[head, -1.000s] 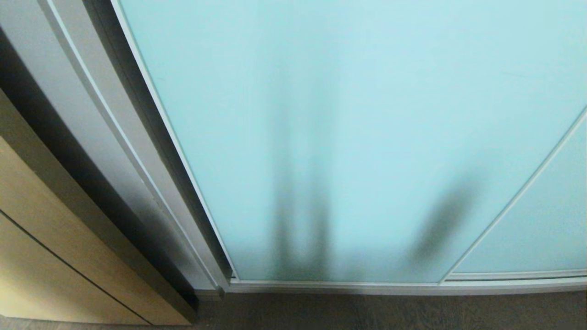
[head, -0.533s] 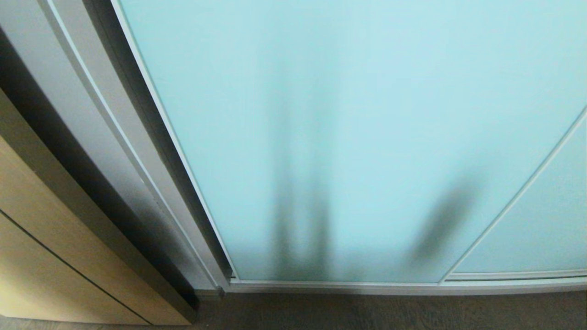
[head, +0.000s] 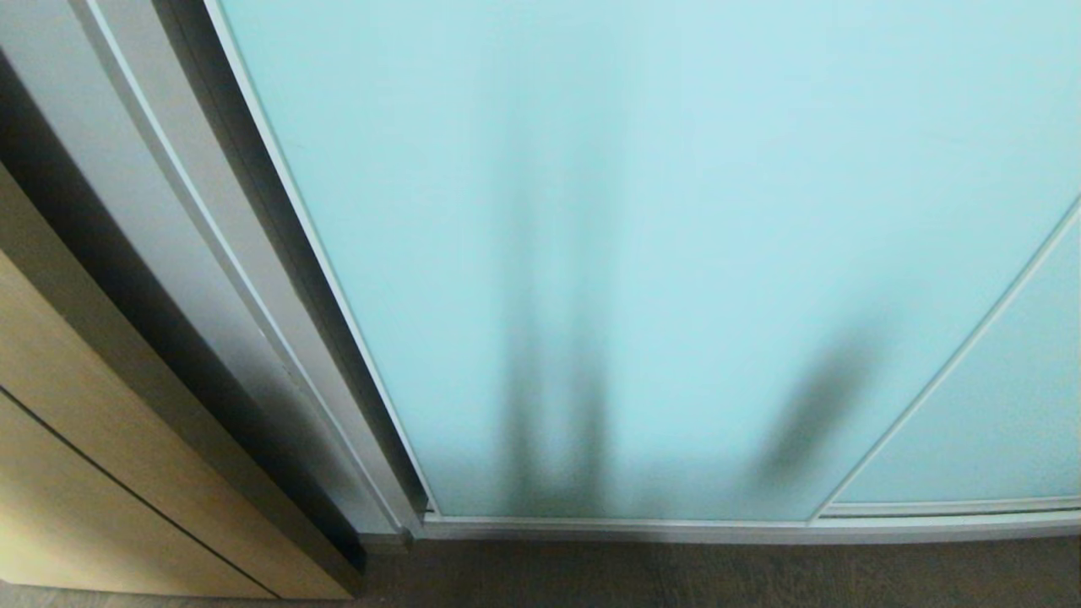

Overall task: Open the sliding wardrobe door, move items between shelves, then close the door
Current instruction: Open the door

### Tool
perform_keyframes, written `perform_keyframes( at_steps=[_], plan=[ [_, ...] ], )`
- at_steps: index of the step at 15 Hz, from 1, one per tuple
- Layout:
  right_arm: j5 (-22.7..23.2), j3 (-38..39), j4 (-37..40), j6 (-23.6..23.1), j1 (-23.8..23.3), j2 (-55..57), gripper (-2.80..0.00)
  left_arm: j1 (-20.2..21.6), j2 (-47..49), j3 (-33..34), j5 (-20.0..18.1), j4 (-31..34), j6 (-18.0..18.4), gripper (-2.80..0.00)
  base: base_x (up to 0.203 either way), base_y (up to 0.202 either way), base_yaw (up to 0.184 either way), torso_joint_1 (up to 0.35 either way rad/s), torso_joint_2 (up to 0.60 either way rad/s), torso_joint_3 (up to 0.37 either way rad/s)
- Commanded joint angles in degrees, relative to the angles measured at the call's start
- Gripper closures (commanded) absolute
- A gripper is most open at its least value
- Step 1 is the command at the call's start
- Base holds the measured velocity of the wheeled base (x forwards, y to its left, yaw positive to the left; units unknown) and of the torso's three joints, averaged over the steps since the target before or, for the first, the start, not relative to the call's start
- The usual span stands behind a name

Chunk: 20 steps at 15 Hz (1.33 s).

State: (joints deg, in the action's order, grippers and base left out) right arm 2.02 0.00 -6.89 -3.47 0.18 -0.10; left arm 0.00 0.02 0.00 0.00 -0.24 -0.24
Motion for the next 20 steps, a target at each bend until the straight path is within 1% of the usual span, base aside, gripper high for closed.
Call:
perform_keyframes(
  at_steps=[1,19,20],
  plan=[
    [0.04,0.00,-0.06,-0.04,0.07,-0.08,0.00,0.00,-0.02,0.09,0.00,-0.02,-0.02,0.00,0.000,0.000,0.000,0.000,0.00,0.000],
    [0.05,0.00,-0.06,-0.04,-0.01,-0.08,0.00,0.00,-0.02,0.09,0.00,-0.02,-0.02,0.00,0.000,0.000,0.000,0.000,0.00,0.000],
    [0.09,0.00,-0.06,-0.04,-0.01,-0.08,0.00,0.00,-0.02,0.02,0.09,-0.02,0.48,0.00,0.000,0.000,0.000,0.000,0.00,0.000]
  ],
)
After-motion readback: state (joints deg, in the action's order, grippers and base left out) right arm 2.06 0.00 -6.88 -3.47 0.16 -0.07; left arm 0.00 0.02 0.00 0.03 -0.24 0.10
